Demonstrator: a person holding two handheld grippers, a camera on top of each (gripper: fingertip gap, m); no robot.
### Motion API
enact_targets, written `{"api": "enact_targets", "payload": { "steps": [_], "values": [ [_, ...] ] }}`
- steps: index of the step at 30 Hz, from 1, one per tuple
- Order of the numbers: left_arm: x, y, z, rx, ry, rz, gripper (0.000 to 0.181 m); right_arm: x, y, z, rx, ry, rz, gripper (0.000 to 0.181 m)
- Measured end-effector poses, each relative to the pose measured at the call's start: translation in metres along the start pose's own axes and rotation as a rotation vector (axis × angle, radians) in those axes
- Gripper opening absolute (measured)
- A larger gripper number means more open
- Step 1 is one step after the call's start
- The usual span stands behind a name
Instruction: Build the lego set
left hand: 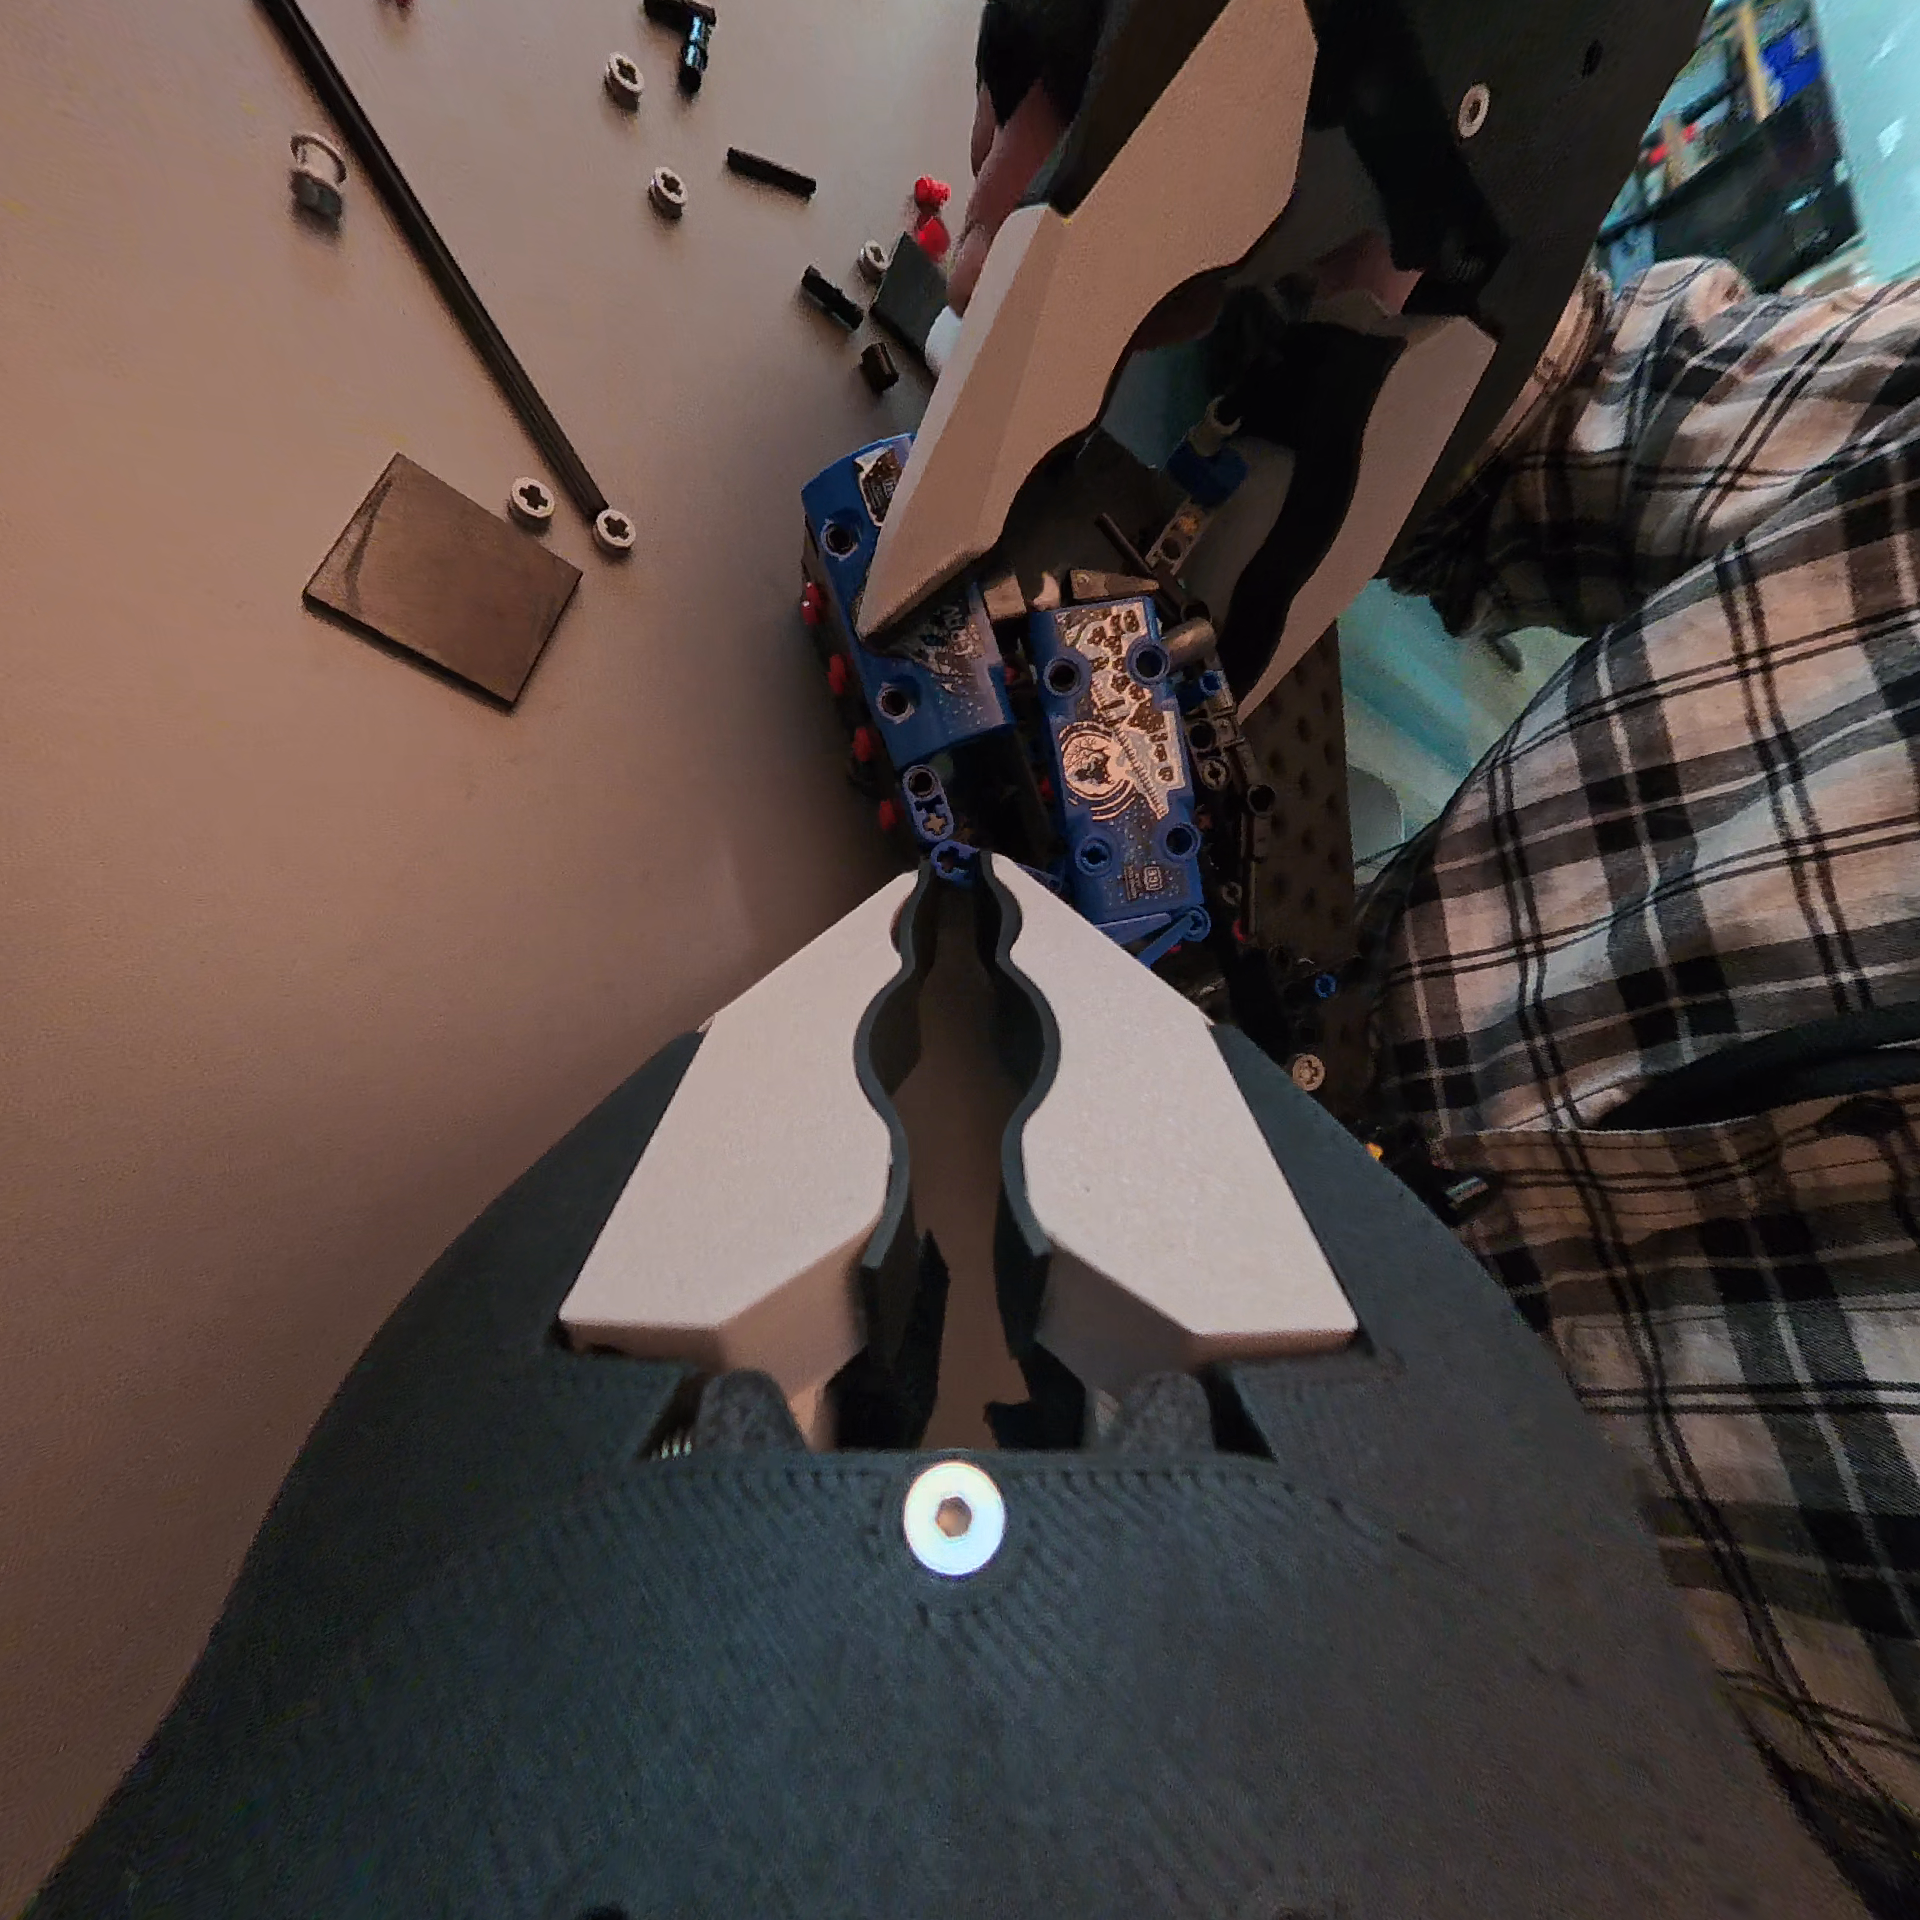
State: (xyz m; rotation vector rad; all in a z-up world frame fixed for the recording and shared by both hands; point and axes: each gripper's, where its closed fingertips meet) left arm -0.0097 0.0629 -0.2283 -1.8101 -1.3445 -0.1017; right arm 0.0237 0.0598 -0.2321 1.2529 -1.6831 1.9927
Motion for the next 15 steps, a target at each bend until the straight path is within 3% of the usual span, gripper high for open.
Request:
{"api": "enact_targets", "payload": {
  "steps": [7, 15],
  "values": [
    [0.003, 0.001, 0.001, 0.056, 0.025, 0.03, 0.007, 0.001, 0.001, 0.002, 0.01, 0.008, -0.008, 0.08],
    [0.01, -0.021, 0.015, 0.147, 0.024, -0.097, 0.013, 0.01, 0.011, -0.018, -0.084, 0.031, -0.008, 0.08]
  ]
}}
Point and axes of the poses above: each gripper's, where its closed fingertips meet, y out along the fingers, x out of its top, z = x × y across the jaws, and after that the axes turned 1 degree about -y, right-handed
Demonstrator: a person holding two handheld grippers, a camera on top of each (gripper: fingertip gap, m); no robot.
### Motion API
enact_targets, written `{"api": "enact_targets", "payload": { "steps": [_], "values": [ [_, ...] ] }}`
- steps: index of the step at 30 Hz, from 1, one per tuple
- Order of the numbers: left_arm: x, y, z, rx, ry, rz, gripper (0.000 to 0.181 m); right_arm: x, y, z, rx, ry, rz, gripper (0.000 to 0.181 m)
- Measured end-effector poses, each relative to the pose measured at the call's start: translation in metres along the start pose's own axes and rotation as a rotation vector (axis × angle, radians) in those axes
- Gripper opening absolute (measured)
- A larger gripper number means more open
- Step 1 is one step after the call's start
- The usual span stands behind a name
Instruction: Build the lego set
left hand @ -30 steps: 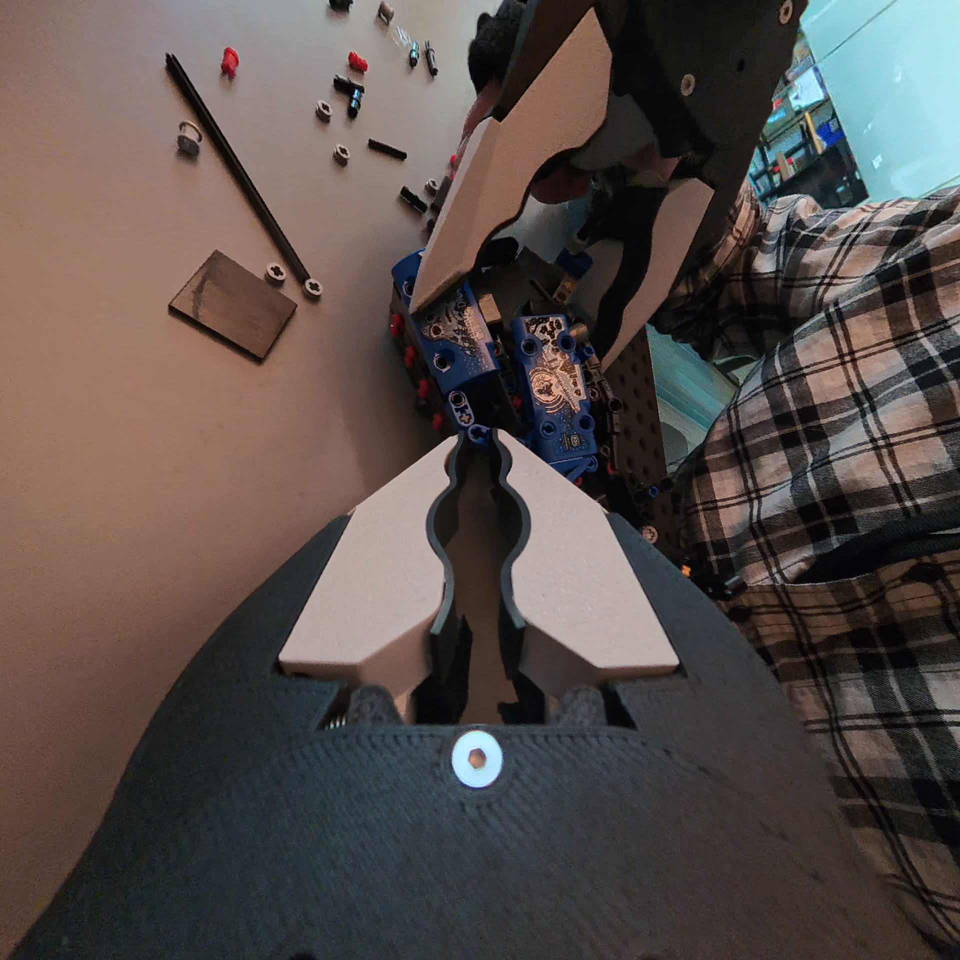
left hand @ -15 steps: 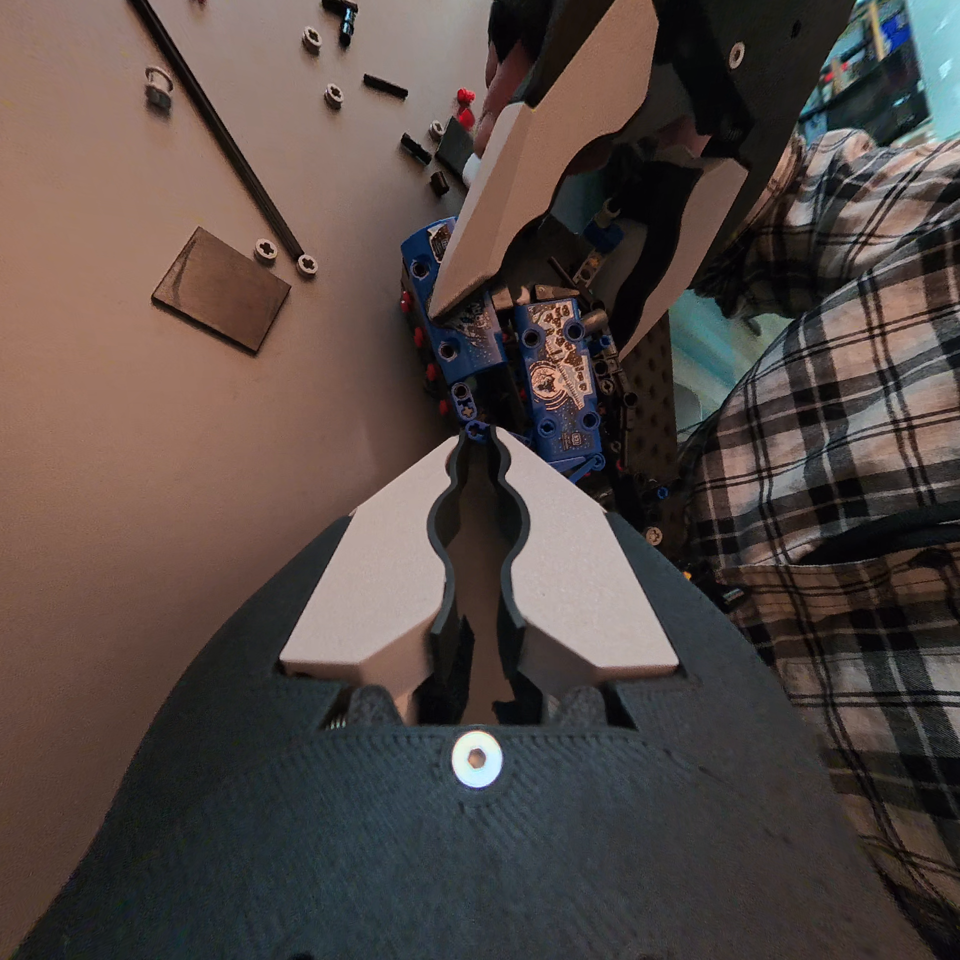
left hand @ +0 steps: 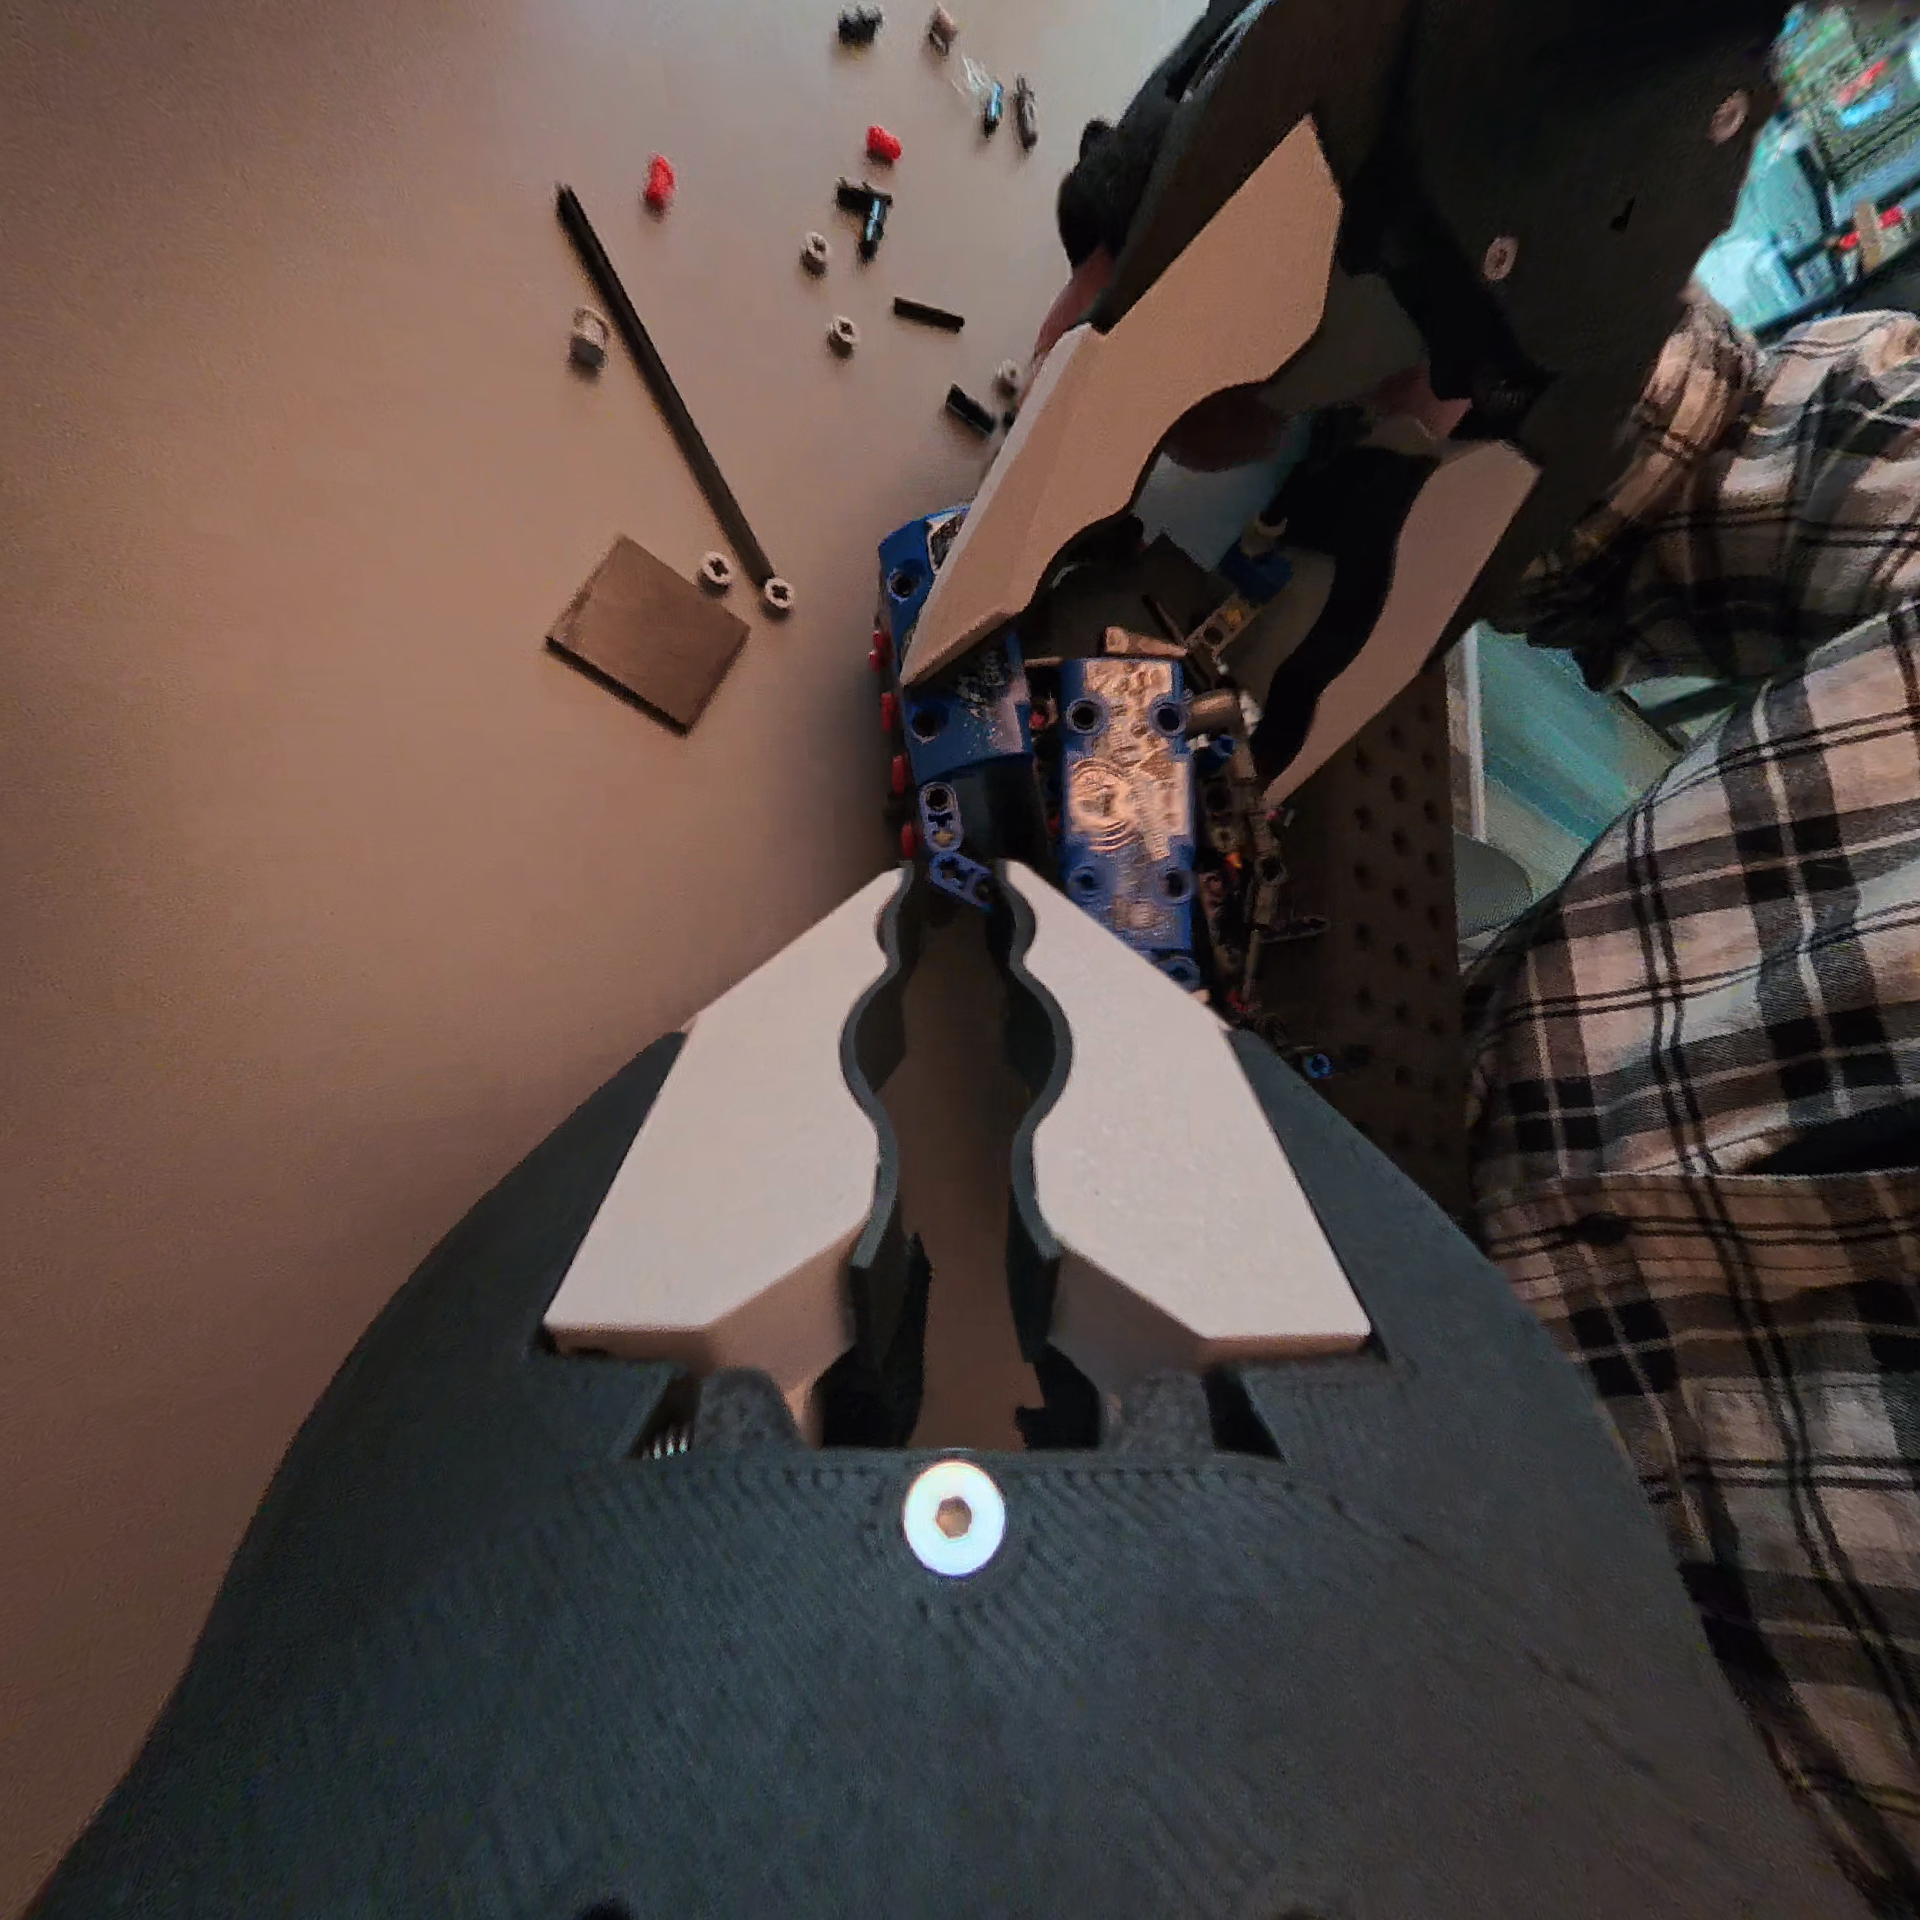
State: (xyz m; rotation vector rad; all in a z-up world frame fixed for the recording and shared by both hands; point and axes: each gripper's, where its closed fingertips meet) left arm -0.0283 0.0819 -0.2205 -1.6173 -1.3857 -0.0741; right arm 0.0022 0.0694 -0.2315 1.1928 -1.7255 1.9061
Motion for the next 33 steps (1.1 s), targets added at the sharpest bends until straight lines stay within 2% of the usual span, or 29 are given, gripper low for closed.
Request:
{"api": "enact_targets", "payload": {
  "steps": [1, 5, 6, 8, 10, 11, 15, 17, 19, 21, 24, 27, 30, 33],
  "values": [
    [0.002, -0.005, -0.001, -0.007, 0.0, -0.014, 0.021, 0.001, 0.002, -0.005, -0.021, -0.009, 0.007, 0.08],
    [0.008, -0.027, 0.018, 0.09, 0.011, -0.079, 0.026, 0.007, 0.01, -0.028, -0.121, -0.04, 0.029, 0.079],
    [0.009, -0.034, 0.017, 0.09, 0.022, -0.099, 0.042, 0.009, 0.012, -0.032, -0.141, -0.043, 0.027, 0.079],
    [0.011, -0.046, 0.009, 0.088, 0.062, -0.136, 0.051, 0.015, 0.017, -0.042, -0.202, -0.046, 0.009, 0.076],
    [0.009, -0.057, 0.004, 0.147, 0.135, -0.152, 0.051, 0.017, 0.02, -0.046, -0.233, -0.055, -0.001, 0.077],
    [0.005, -0.06, -0.003, 0.152, 0.167, -0.147, 0.061, 0.017, 0.022, -0.046, -0.245, -0.067, 0.004, 0.078],
    [-0.009, -0.061, -0.015, 0.202, 0.261, -0.122, 0.079, 0.017, 0.023, -0.046, -0.259, -0.081, 0.015, 0.078],
    [-0.019, -0.053, -0.01, 0.262, 0.29, -0.068, 0.081, 0.017, 0.023, -0.046, -0.268, -0.097, 0.025, 0.079],
    [-0.036, -0.045, 0.007, 0.393, 0.357, 0.052, 0.082, 0.016, 0.022, -0.044, -0.265, -0.109, 0.028, 0.079],
    [-0.049, -0.037, 0.011, 0.461, 0.438, 0.137, 0.062, 0.016, 0.019, -0.04, -0.247, -0.125, 0.024, 0.08],
    [-0.047, -0.03, 0.01, 0.532, 0.488, 0.108, 0.057, 0.026, 0.014, -0.03, -0.218, -0.196, 0.006, 0.089],
    [-0.044, -0.028, 0.005, 0.582, 0.56, 0.101, 0.057, 0.03, 0.014, -0.025, -0.186, -0.266, 0.058, 0.102],
    [-0.043, -0.026, 0.0, 0.6, 0.597, 0.113, 0.057, 0.027, 0.019, -0.02, -0.132, -0.329, 0.134, 0.101],
    [-0.042, -0.023, -0.002, 0.614, 0.622, 0.115, 0.056, 0.017, 0.023, -0.02, -0.125, -0.373, 0.217, 0.091]
  ]
}}
Point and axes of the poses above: each gripper's, where its closed fingertips meet, y out along the fingers, x out of its top, z = x × y across the jaws, and after that the axes turned 1 degree about -y, right-handed
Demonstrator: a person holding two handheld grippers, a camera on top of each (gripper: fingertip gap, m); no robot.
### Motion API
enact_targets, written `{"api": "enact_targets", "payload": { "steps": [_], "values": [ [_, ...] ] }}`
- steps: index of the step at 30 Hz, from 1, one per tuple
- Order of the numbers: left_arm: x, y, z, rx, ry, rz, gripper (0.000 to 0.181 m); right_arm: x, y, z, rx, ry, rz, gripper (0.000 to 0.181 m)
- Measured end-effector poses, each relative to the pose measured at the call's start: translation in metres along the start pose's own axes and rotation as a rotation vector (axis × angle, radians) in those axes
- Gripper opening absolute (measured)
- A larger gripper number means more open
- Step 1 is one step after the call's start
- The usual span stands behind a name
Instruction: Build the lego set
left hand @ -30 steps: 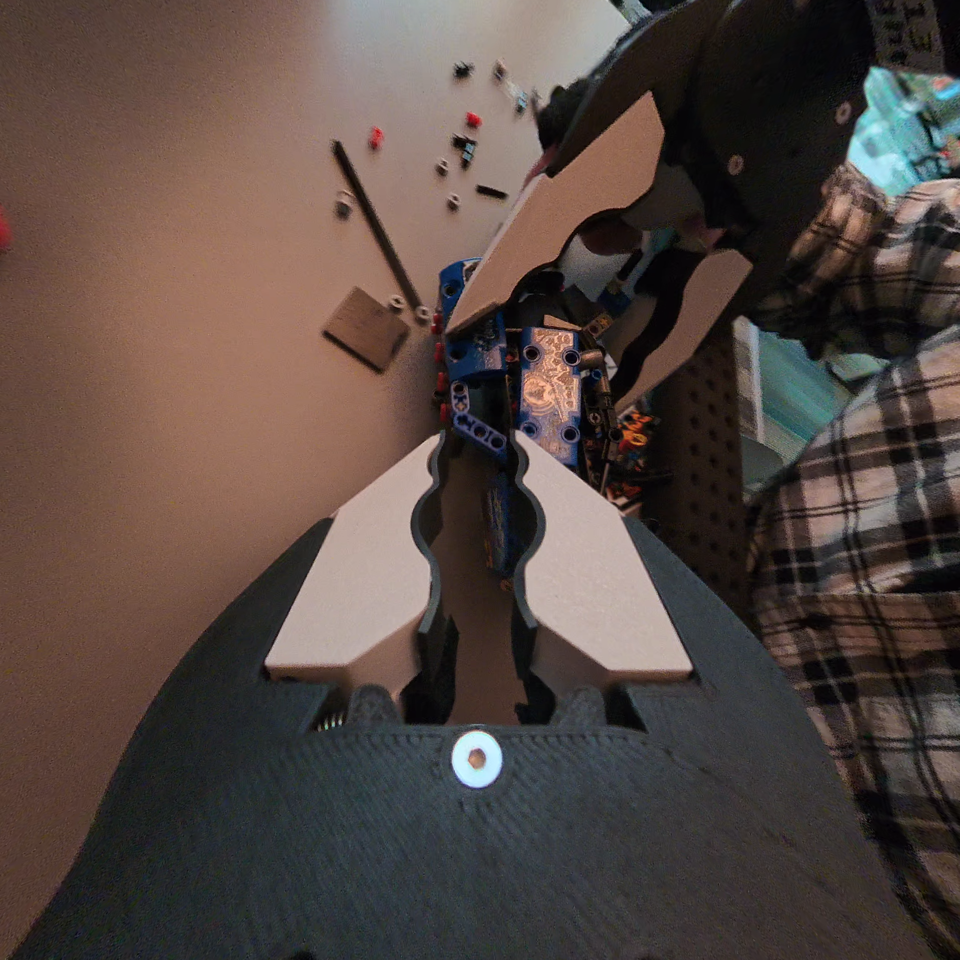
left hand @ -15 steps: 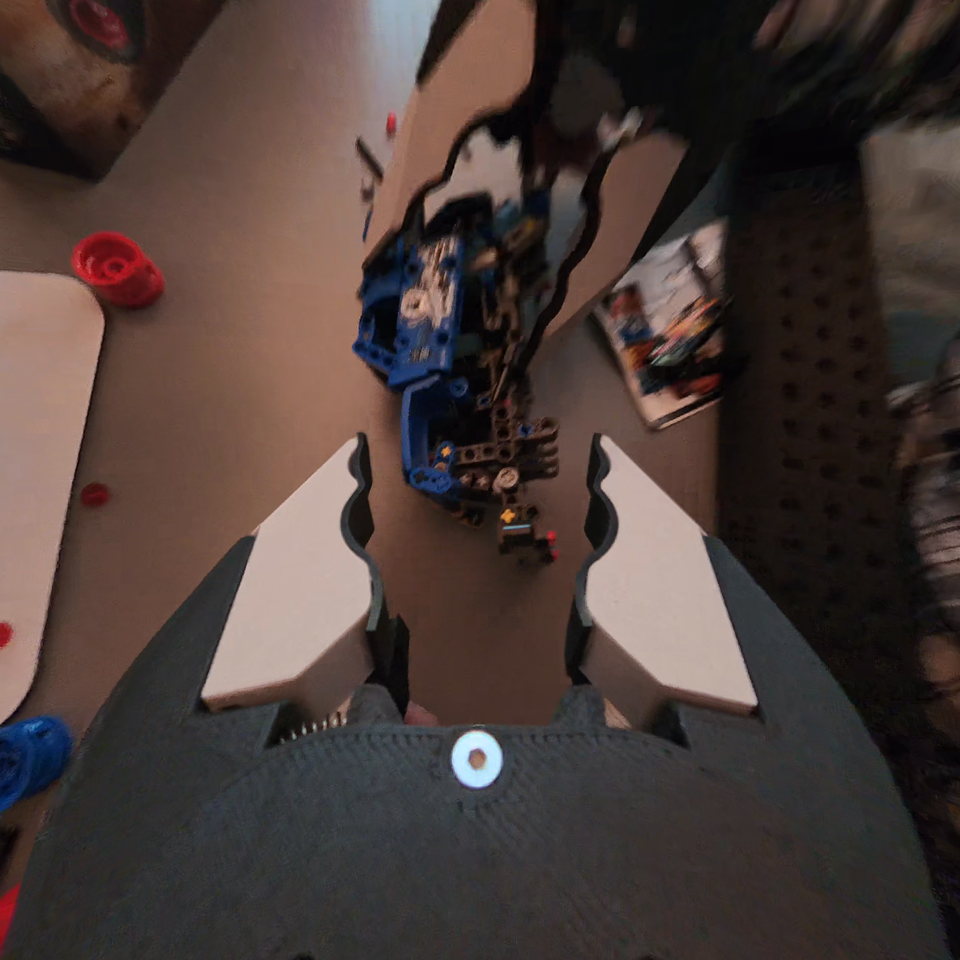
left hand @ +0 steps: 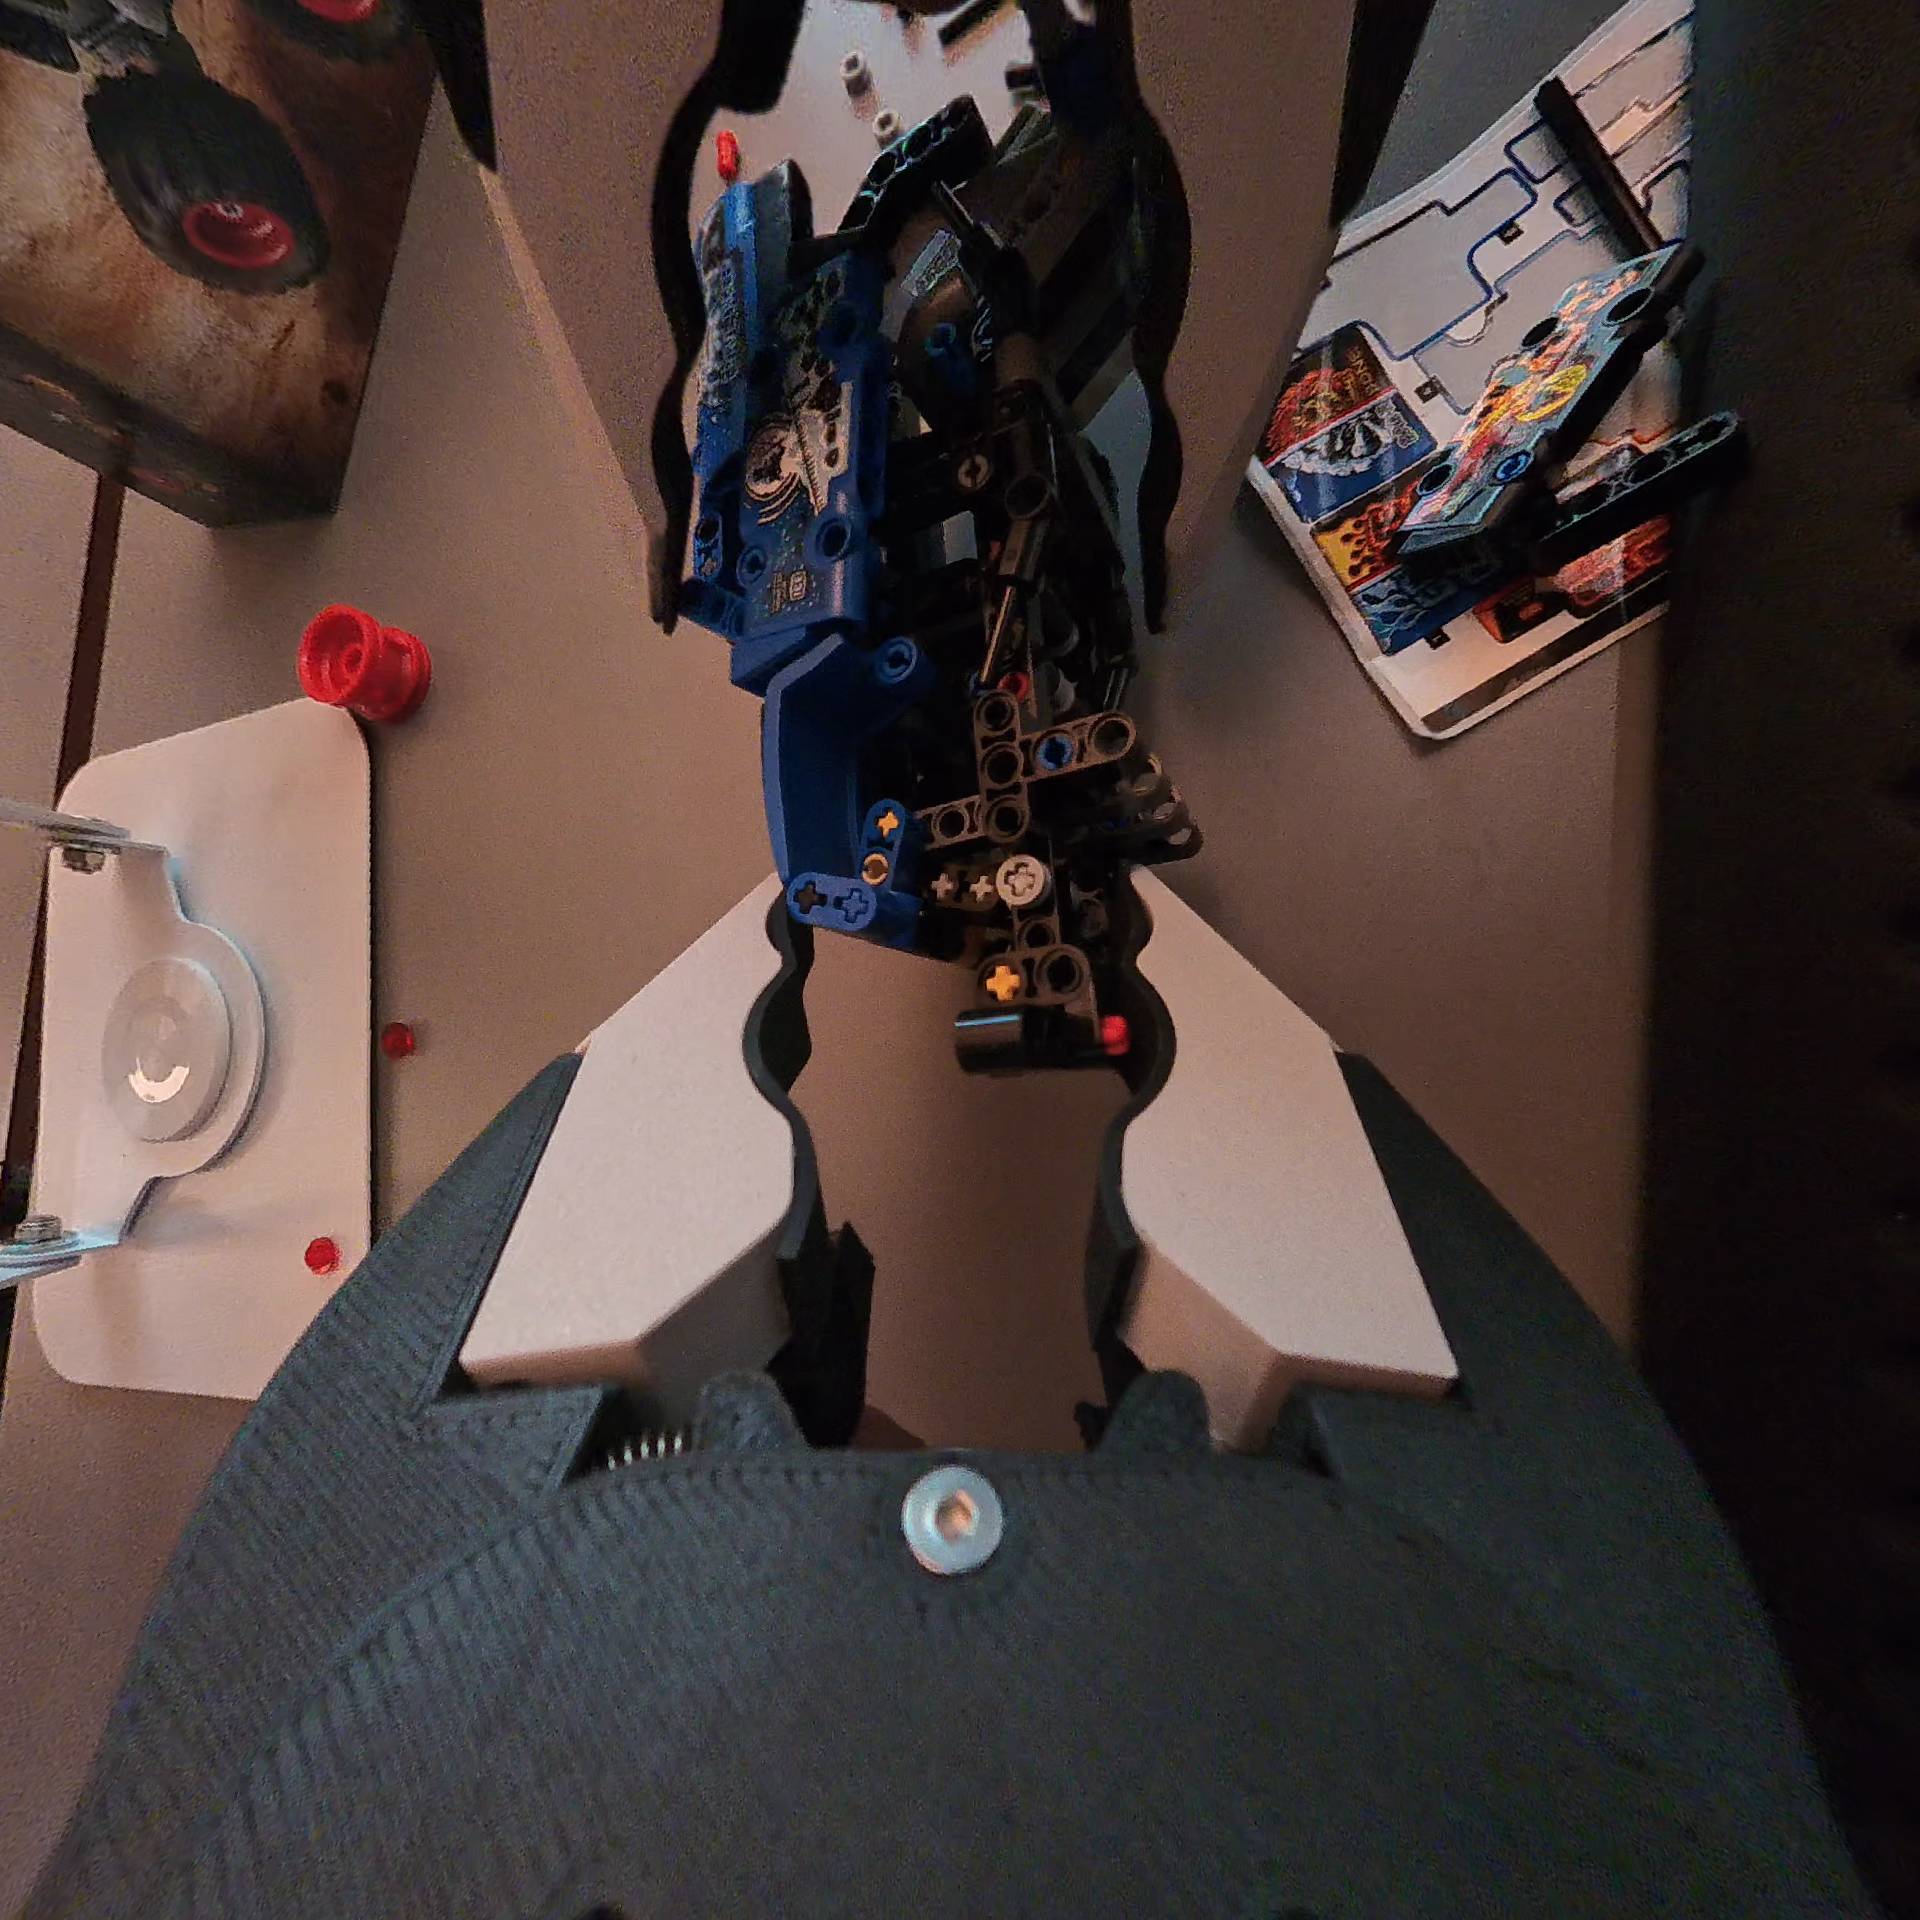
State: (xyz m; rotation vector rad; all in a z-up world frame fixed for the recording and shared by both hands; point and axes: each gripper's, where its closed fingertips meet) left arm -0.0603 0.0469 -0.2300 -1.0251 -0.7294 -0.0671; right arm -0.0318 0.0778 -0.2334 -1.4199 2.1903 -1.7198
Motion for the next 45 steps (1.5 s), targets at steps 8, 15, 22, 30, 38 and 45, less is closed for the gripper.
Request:
{"api": "enact_targets", "payload": {
  "steps": [8, 15, 22, 30, 38, 45],
  "values": [
    [0.004, 0.002, -0.001, 0.013, 0.013, -0.006, 0.056, -0.003, -0.004, -0.001, -0.067, -0.01, 0.022, 0.089],
    [0.003, 0.002, 0.0, -0.004, -0.011, -0.014, 0.056, -0.003, -0.004, -0.001, -0.087, -0.025, 0.025, 0.087],
    [0.003, 0.004, -0.002, -0.023, -0.028, -0.017, 0.056, -0.008, 0.0, 0.003, -0.047, -0.042, 0.078, 0.087],
    [0.003, 0.006, -0.007, -0.065, -0.047, -0.02, 0.056, -0.011, 0.002, 0.01, 0.038, -0.017, 0.094, 0.086],
    [0.003, 0.008, -0.006, -0.144, -0.092, -0.066, 0.055, 0.009, -0.032, -0.004, 0.21, 0.12, -0.065, 0.064],
    [0.002, 0.008, -0.003, -0.216, -0.142, -0.109, 0.055, 0.01, -0.022, -0.017, 0.268, 0.156, -0.114, 0.025]
  ]
}}
Point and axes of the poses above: each gripper's, where its closed fingertips meet, y out along the fingers, x out of its top, z = x × y across the jaws, and after that the axes turned 1 degree about -y, right-handed
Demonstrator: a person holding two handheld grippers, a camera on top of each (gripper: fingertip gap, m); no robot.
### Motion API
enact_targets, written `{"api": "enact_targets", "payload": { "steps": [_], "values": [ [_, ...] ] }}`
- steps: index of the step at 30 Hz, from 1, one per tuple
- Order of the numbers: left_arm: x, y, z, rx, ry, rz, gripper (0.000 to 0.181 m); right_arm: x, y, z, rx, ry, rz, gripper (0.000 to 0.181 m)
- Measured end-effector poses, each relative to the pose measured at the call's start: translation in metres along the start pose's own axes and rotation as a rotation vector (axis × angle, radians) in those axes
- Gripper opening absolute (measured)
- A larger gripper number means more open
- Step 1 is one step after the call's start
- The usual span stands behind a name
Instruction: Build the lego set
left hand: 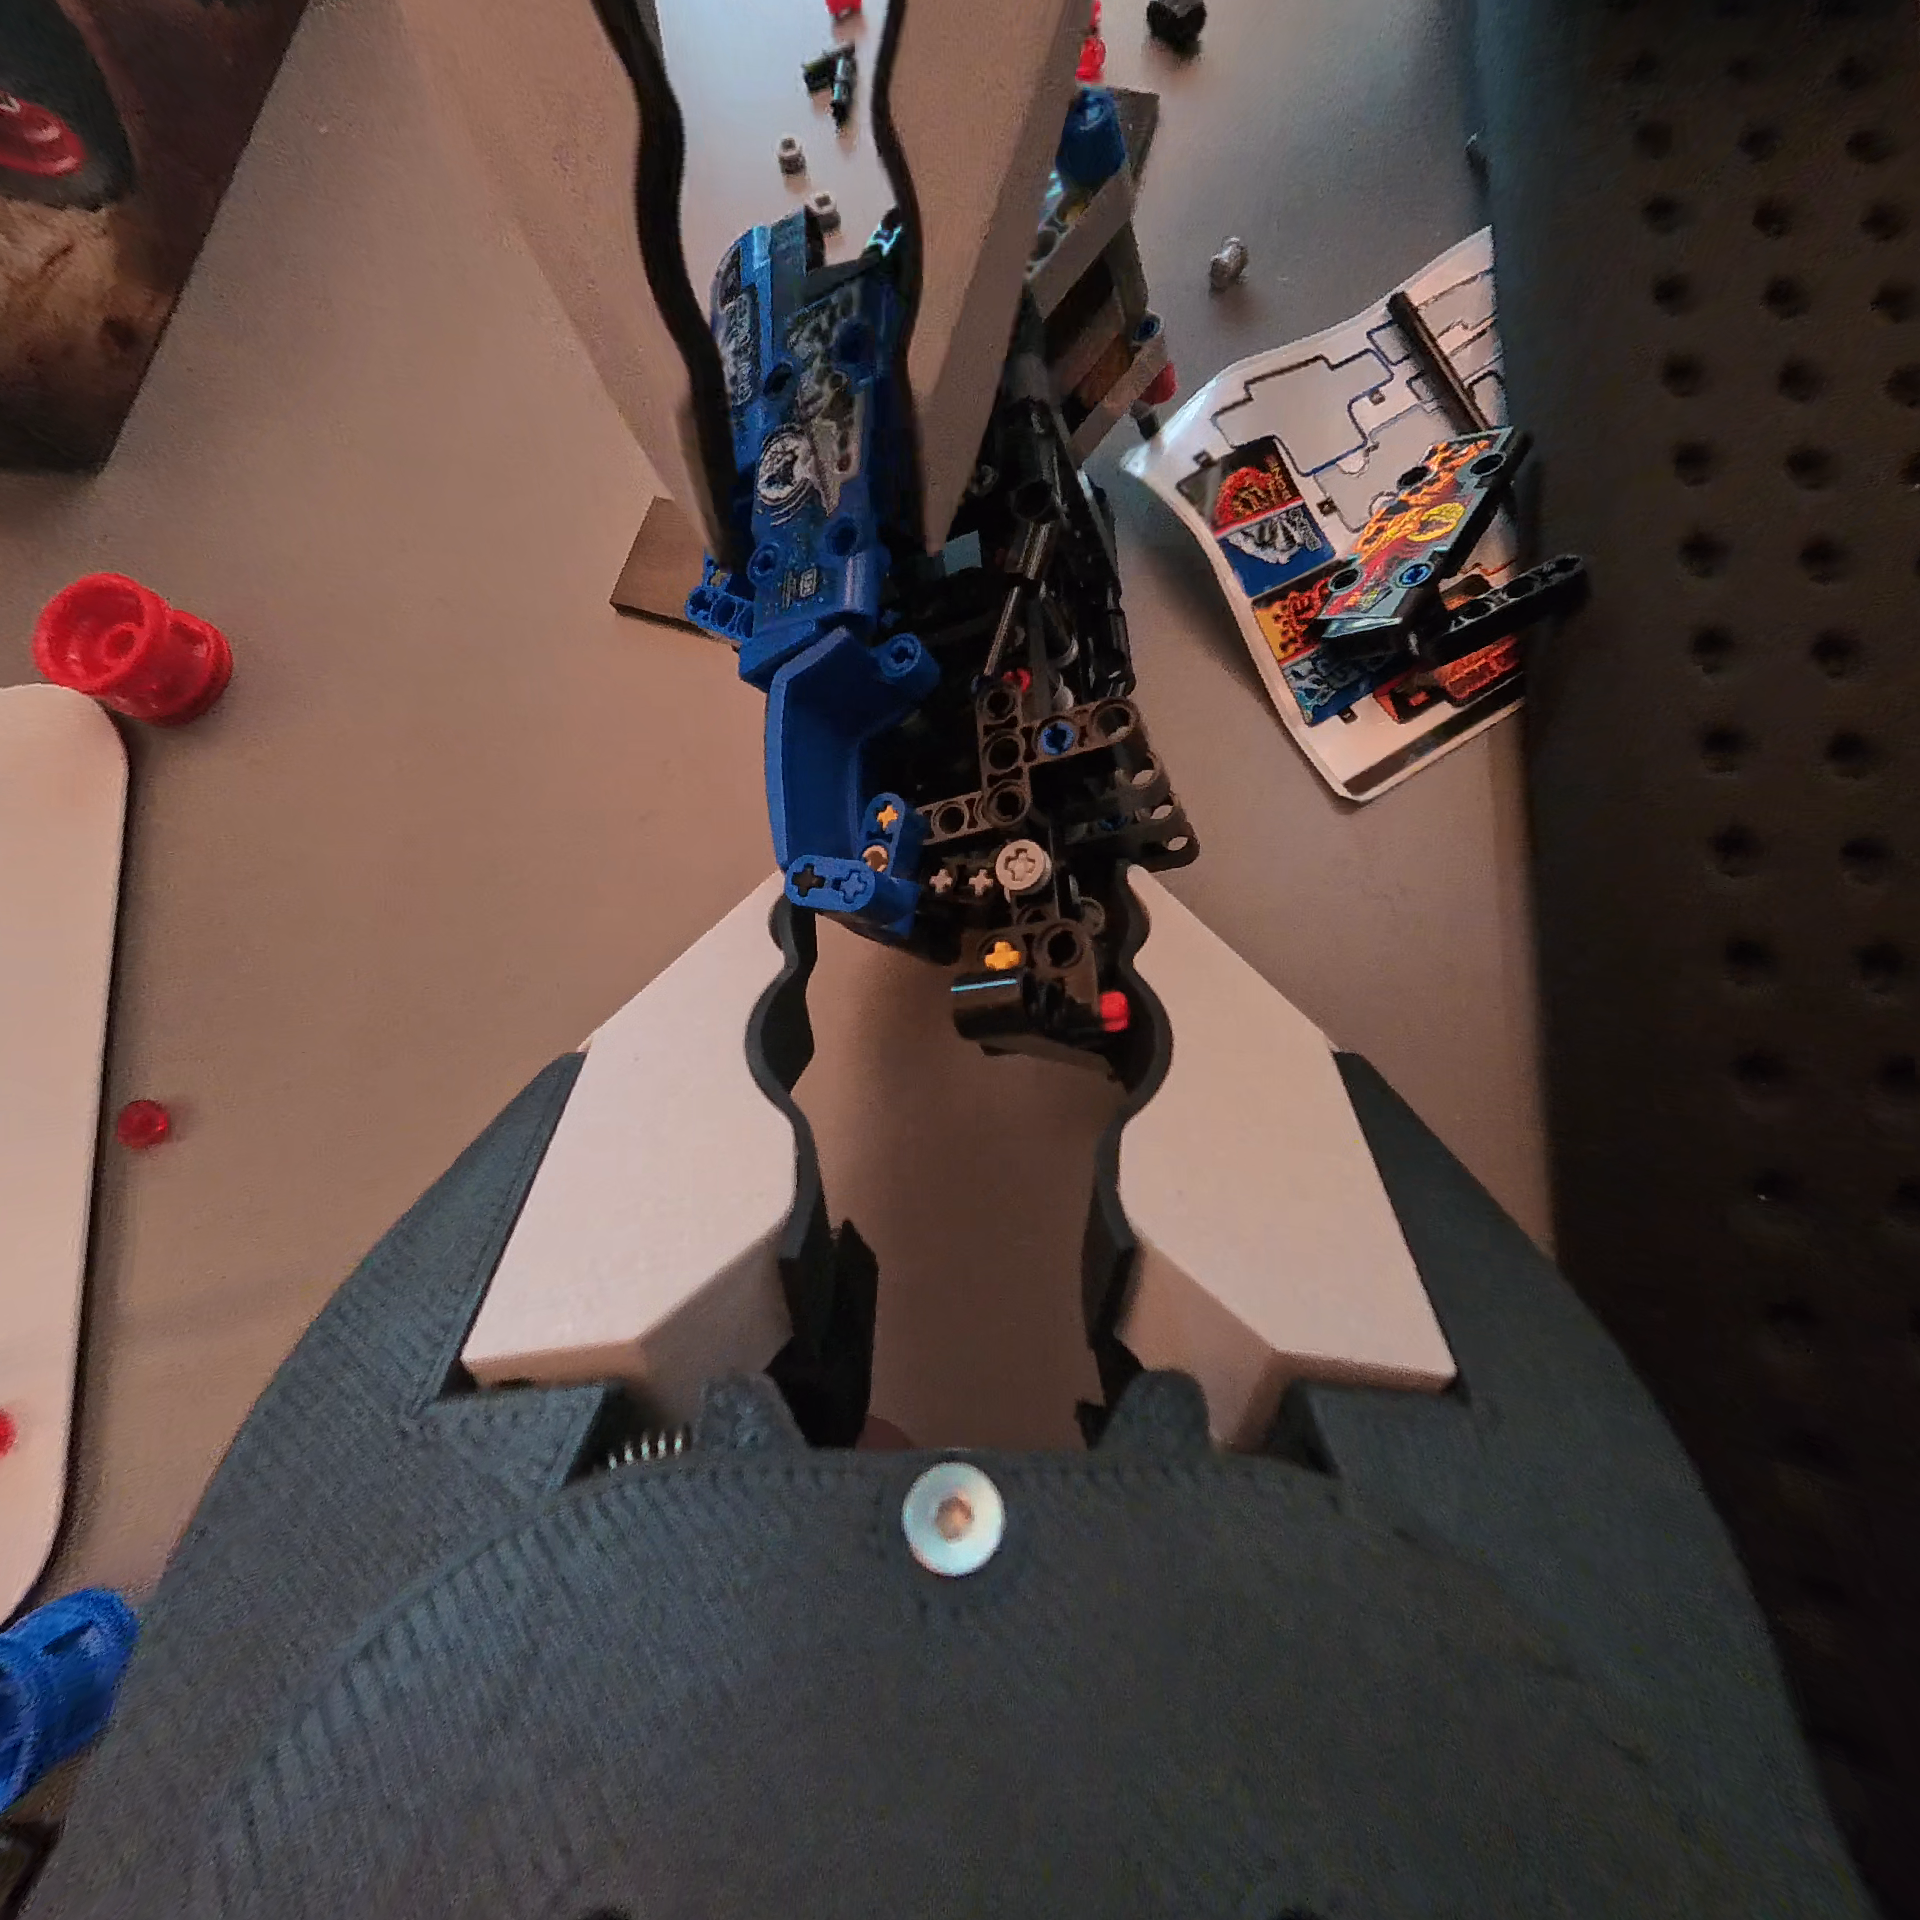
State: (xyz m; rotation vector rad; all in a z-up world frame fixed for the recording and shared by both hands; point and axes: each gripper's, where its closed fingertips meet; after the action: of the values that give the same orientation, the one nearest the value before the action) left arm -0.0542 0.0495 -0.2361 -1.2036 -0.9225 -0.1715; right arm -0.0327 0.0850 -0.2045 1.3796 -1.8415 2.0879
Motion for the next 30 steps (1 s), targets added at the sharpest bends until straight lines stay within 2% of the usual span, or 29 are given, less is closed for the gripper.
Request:
{"api": "enact_targets", "payload": {
  "steps": [7, 12, 30],
  "values": [
    [0.001, 0.0, 0.002, -0.061, -0.05, -0.034, 0.055, -0.005, 0.005, -0.004, 0.047, 0.023, -0.009, 0.023],
    [0.001, 0.0, 0.002, -0.053, -0.045, -0.027, 0.055, -0.005, 0.006, -0.004, 0.074, 0.063, -0.01, 0.022],
    [-0.001, 0.0, -0.001, -0.011, 0.0, 0.023, 0.053, -0.007, 0.006, 0.008, -0.024, -0.062, 0.063, 0.022]
  ]
}}
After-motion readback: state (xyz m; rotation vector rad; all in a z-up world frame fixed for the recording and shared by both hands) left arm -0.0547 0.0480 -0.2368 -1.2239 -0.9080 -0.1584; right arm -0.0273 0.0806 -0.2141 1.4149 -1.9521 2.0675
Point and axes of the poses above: each gripper's, where its closed fingertips meet, y out along the fingers, x out of its top, z = x × y across the jaws, and after that the axes turned 1 degree about -y, right-handed
